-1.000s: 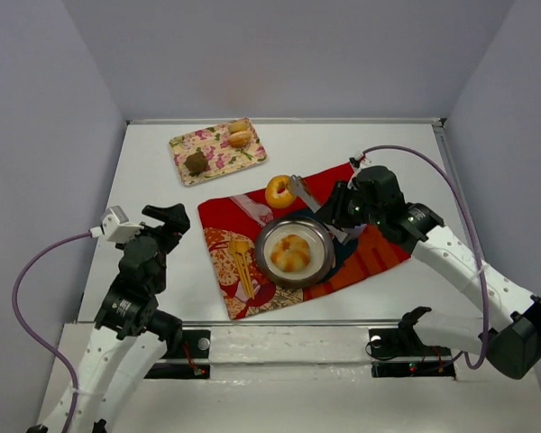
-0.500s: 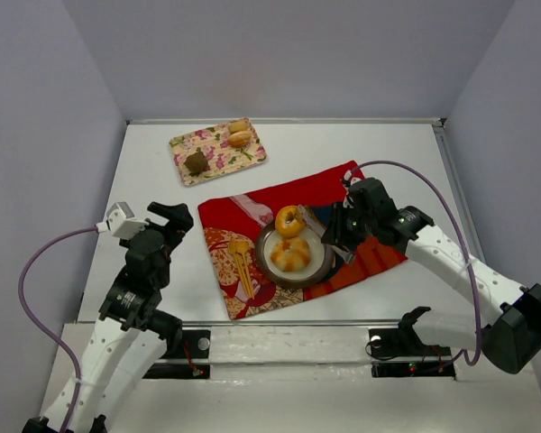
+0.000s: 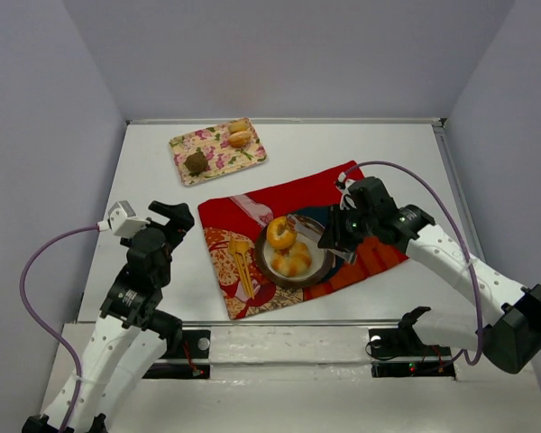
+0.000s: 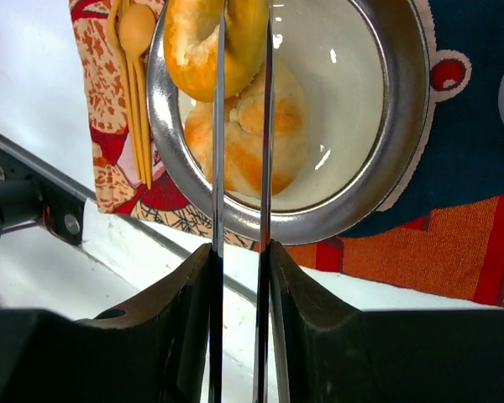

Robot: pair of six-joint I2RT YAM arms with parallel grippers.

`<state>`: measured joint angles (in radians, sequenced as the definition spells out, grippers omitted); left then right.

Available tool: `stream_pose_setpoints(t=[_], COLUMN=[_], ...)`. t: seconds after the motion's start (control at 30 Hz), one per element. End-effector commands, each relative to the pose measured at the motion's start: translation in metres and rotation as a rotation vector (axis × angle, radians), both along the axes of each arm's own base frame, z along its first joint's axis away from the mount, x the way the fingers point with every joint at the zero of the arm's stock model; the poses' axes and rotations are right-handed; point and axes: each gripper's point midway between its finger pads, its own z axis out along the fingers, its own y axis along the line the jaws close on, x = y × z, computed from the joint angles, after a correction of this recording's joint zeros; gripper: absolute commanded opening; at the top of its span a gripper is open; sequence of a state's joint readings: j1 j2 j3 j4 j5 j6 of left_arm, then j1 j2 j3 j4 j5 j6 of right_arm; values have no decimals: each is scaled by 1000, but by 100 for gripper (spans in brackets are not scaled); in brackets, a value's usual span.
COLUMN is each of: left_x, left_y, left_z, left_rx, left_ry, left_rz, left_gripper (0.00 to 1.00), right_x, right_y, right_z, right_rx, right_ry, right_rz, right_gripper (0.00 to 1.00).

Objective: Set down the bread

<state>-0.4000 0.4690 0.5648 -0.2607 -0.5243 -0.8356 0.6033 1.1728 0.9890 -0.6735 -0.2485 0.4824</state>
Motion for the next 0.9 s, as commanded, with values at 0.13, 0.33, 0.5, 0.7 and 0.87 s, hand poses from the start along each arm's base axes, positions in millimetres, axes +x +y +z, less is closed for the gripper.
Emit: stream_pose_setpoints(t=[0.13,0.33,0.5,0.7,0.87], left_x=[5,5,6,6,5], left_y=[4,4,4,4,4], left_z=[10,10,9,10,11], left_rx=[-13,-12,-10,-10,-10], left_ry=[-49,-47,-45,-47,-51], left_rz=[35,33,34,34,32], left_gripper=[99,99,99,99,99], right_x=[8,15,22,33,47], right_y=[-1,-7,-11,-13,-18], right_z=[20,31,40,59,78], right_rx=[-8,-24,-33,-22,-25], right_ry=[-46,-87,-125,-187,-257], right_rz=[-3,-45,-82,-117,-177], right_gripper=[44,54,55,54,52])
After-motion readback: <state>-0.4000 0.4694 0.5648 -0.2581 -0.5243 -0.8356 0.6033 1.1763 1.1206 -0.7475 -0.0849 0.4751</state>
